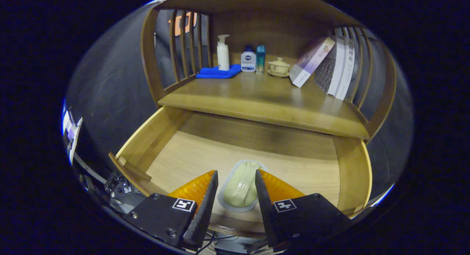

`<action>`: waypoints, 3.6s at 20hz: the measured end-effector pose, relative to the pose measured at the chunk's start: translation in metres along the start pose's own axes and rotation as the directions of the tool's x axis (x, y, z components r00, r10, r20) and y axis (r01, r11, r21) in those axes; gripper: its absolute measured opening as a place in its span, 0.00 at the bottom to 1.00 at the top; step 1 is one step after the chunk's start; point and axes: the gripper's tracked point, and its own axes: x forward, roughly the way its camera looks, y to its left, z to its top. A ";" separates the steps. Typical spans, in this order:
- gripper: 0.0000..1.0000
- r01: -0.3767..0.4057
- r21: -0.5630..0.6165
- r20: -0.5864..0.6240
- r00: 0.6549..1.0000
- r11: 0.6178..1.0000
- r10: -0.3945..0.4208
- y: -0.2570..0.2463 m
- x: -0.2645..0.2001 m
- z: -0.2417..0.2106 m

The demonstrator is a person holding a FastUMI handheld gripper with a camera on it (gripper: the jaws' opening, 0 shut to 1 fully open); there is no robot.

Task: Pull open the drawer, take out the items inside it, and place them on the countertop above the cabinet.

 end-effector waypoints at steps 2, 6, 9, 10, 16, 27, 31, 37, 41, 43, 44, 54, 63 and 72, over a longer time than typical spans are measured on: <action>0.64 0.005 0.010 -0.056 0.998 1.000 -0.005 -0.004 0.011 -0.002; 0.64 -0.007 0.067 -0.166 0.986 0.998 0.018 -0.006 0.030 -0.014; 0.59 0.004 0.062 -0.204 0.979 0.998 0.008 -0.009 0.038 -0.018; 0.57 0.005 0.064 -0.212 0.977 0.998 0.009 -0.010 0.039 -0.019; 0.46 0.030 0.071 -0.280 0.960 0.997 -0.009 -0.014 0.043 -0.025; 0.21 0.072 0.008 -0.282 0.957 0.997 -0.067 -0.014 0.043 -0.019; 0.21 0.060 0.029 -0.245 0.968 0.998 -0.051 -0.009 0.029 -0.001; 0.21 0.059 0.029 -0.161 0.985 0.998 -0.054 -0.013 -0.002 0.037; 0.21 0.070 0.029 -0.090 0.994 0.997 -0.067 -0.018 -0.020 0.075; 0.21 0.079 0.022 -0.059 0.995 0.997 -0.077 -0.020 -0.024 0.096; 0.21 0.078 0.017 -0.048 0.996 0.997 -0.077 -0.020 -0.023 0.104; 0.21 0.134 0.029 -0.027 0.991 0.991 -0.134 -0.042 0.020 0.179; 0.21 0.174 0.036 -0.045 0.984 0.984 -0.172 -0.055 0.066 0.197; 0.21 0.212 0.035 0.016 0.977 0.977 -0.213 -0.060 0.083 0.209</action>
